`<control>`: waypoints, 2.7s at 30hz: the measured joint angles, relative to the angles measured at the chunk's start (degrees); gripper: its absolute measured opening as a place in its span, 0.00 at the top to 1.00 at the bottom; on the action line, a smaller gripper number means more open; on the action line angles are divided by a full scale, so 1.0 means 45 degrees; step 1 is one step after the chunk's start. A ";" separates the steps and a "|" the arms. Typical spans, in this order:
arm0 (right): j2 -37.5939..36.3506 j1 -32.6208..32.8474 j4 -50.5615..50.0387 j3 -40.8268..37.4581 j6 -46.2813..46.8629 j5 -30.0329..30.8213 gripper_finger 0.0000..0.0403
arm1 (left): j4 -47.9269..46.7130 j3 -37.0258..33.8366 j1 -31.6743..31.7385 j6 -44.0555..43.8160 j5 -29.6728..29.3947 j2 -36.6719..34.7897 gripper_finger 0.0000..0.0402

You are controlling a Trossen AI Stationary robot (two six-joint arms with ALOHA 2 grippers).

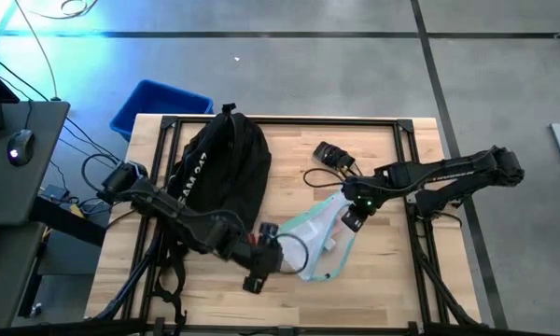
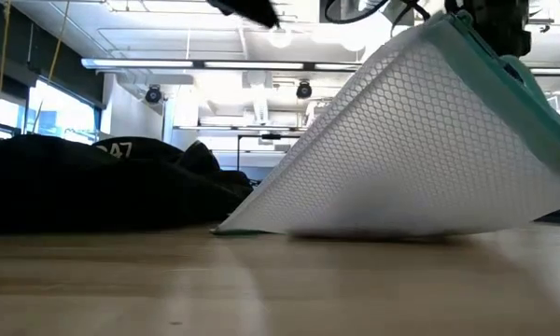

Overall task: Unpack backpack
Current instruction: Close the zip bag

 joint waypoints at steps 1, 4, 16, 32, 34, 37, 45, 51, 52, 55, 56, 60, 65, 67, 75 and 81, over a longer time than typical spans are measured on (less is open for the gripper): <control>0.0000 -0.0035 0.0122 0.0000 -0.0002 -0.0104 1.00 | 0.1050 -0.0354 -0.0170 0.0151 -0.0296 0.0054 0.52; 0.0000 -0.0052 0.0360 0.0000 -0.0002 -0.0237 1.00 | 0.3287 -0.1125 -0.0607 0.0708 -0.1526 0.0444 0.51; 0.0010 -0.0109 0.0388 0.0002 0.0327 -0.0765 1.00 | 0.5515 -0.1318 -0.0826 0.0808 -0.3508 0.2912 0.46; 0.0019 -0.0082 0.0310 0.0005 0.0994 -0.0733 1.00 | 0.9590 -0.1155 -0.0275 0.1060 -0.4031 0.3681 0.75; 0.0019 0.0023 0.0212 0.0005 0.0811 -0.0604 1.00 | 0.9252 -0.0906 -0.0267 0.1009 -0.4144 0.3512 0.89; 0.0015 0.0322 0.0053 0.0005 0.0321 -0.0109 1.00 | 0.8021 -0.0294 -0.0376 0.0658 -0.4360 0.2991 0.97; 0.0019 0.0720 0.0766 0.0005 -0.0865 0.1578 0.90 | 0.2578 0.0198 -0.0767 -0.2320 -0.6110 0.1525 1.00; -0.0185 0.0500 0.1699 0.0515 -0.3338 0.0699 0.67 | 0.1225 0.0193 -0.0756 -0.3893 -0.6091 0.1215 1.00; -0.0236 0.0604 0.1692 0.0799 -0.3682 0.0601 0.64 | 0.1164 0.0193 -0.0723 -0.4062 -0.6086 0.1215 1.00; -0.0333 0.1150 0.1275 0.1708 -0.4719 0.0469 0.59 | 0.0977 0.0198 -0.0624 -0.4521 -0.6119 0.1210 1.00; -0.0335 0.1397 0.1207 0.1988 -0.5027 0.0462 0.58 | 0.0916 0.0198 -0.0579 -0.4629 -0.6133 0.1210 1.00; -0.0350 0.2830 0.1992 0.2417 -0.5056 0.0465 0.57 | 0.0922 0.0198 -0.0325 -0.4644 -0.6217 0.1210 1.00; -0.0105 0.4611 0.5034 0.1520 -0.3255 0.1407 0.57 | 0.1085 0.0198 -0.0112 -0.4283 -0.6227 0.1210 1.00; 0.0109 0.4962 0.6337 0.0871 -0.2621 0.2250 0.57 | 0.1120 0.0198 -0.0107 -0.4048 -0.6201 0.1210 1.00; 0.1014 0.4344 0.9516 -0.0767 -0.2570 0.2296 0.57 | 0.1960 0.0198 -0.0522 -0.2376 -0.6002 0.1118 1.00; 0.2299 0.3803 1.1587 -0.0976 -0.3856 0.0065 0.57 | 0.2215 0.0198 -0.0562 -0.2082 -0.5979 0.1118 1.00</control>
